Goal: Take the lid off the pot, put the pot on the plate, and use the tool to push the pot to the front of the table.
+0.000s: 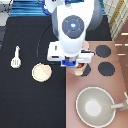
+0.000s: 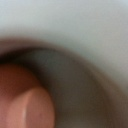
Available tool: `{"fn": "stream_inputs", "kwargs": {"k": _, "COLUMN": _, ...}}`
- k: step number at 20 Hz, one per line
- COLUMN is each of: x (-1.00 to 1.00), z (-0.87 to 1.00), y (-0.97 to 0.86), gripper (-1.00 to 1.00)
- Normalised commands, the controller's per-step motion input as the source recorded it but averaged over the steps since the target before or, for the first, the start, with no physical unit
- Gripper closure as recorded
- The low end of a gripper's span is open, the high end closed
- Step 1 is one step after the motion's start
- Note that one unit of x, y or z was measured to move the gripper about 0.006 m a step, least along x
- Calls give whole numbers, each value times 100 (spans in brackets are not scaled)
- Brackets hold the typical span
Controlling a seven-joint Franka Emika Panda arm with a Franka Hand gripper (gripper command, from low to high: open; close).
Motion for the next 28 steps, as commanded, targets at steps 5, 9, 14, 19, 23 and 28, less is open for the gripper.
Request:
{"fn": "stream_inputs", "kwargs": {"k": 5, "x": -23, "z": 9, "y": -100, "gripper": 100}}
{"fn": "stream_inputs", "kwargs": {"k": 9, "x": -23, "z": -2, "y": -100, "gripper": 100}}
{"fn": "stream_inputs", "kwargs": {"k": 14, "x": -30, "z": -23, "y": -100, "gripper": 100}}
{"fn": "stream_inputs", "kwargs": {"k": 19, "x": -39, "z": -42, "y": -95, "gripper": 100}}
{"fn": "stream_inputs", "kwargs": {"k": 23, "x": -47, "z": -58, "y": -84, "gripper": 100}}
{"fn": "stream_inputs", "kwargs": {"k": 28, "x": -13, "z": -59, "y": -49, "gripper": 100}}
